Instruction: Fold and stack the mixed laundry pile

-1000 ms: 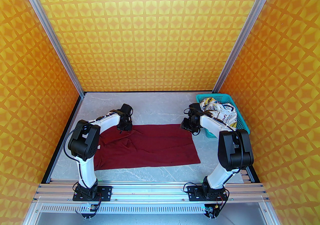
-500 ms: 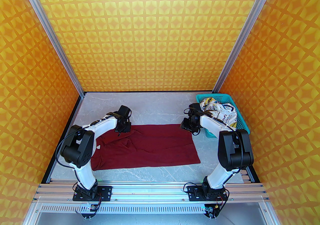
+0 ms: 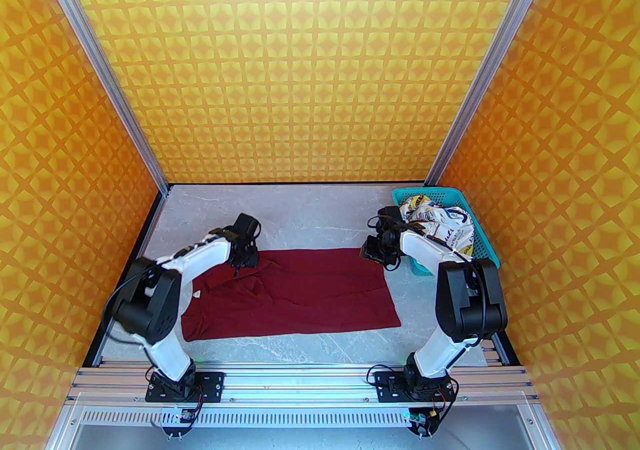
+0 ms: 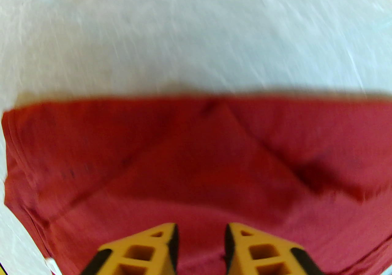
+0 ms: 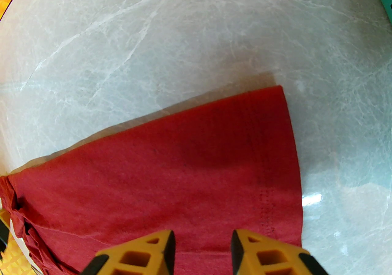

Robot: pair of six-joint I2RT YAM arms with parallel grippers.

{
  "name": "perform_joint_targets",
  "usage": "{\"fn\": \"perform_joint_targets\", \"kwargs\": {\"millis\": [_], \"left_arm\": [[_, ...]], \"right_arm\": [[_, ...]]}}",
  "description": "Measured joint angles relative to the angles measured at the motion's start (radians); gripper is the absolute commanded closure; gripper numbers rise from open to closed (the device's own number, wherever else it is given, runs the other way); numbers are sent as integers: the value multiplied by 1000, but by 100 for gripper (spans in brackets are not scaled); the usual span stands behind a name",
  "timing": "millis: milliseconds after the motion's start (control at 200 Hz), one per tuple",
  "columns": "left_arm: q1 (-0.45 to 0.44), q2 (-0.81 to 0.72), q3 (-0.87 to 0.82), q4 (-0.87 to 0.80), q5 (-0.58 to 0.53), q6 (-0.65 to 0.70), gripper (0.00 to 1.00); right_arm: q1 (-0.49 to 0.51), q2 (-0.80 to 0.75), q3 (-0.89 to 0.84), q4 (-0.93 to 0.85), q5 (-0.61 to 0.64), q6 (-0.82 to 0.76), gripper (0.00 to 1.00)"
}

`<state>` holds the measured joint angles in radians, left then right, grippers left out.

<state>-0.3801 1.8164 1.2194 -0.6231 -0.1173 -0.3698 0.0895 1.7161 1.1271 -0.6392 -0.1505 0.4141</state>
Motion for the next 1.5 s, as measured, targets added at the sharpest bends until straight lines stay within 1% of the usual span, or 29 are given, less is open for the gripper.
{"fn": "perform_joint_targets", "kwargs": {"millis": [100, 215, 305, 360, 445, 580, 785, 980, 1095, 1160, 1250, 1290, 1320, 1405, 1455, 1500], "left_arm": [[32, 25, 7, 1, -2, 10, 71], [85, 23, 0, 8, -4, 12, 71], [150, 3, -44, 26, -3, 11, 72], [206, -18, -84, 31, 0, 9, 73], [265, -26, -110, 39, 16, 2, 75], [343, -24, -132, 82, 77, -34, 84], [423, -22, -173, 176, 187, -100, 86], [493, -10, -192, 259, 287, -136, 87], [516, 8, -182, 288, 331, -140, 86], [524, 17, -170, 291, 343, -140, 80], [525, 15, -157, 283, 345, -138, 69], [523, 6, -156, 270, 343, -134, 68], [521, -5, -156, 256, 339, -131, 69], [500, -87, -160, 193, 301, -121, 70], [468, -177, -177, 164, 261, -118, 71], [421, -270, -203, 144, 238, -122, 72]], "right_arm": [[0, 0, 0, 0, 0, 0, 64], [2, 0, 0, 0, -8, 0, 64], [10, 0, 0, 0, -8, 0, 64], [21, 0, 0, 0, -8, 0, 64], [35, 2, 1, 0, -12, 1, 64], [48, 40, 13, 7, -16, 2, 64], [40, 127, 29, 8, 6, 12, 65], [3, 183, 92, 2, 27, 19, 66], [-5, 197, 124, -2, 39, 19, 66], [-5, 194, 133, -14, 45, 19, 65], [-7, 168, 136, -40, 47, 17, 65], [-6, 143, 135, -54, 47, 15, 65], [-5, 119, 134, -61, 46, 15, 64], [6, 39, 125, -66, 46, 15, 65], [18, -2, 117, -60, 44, 16, 65], [31, -20, 109, -53, 38, 16, 65]]}}
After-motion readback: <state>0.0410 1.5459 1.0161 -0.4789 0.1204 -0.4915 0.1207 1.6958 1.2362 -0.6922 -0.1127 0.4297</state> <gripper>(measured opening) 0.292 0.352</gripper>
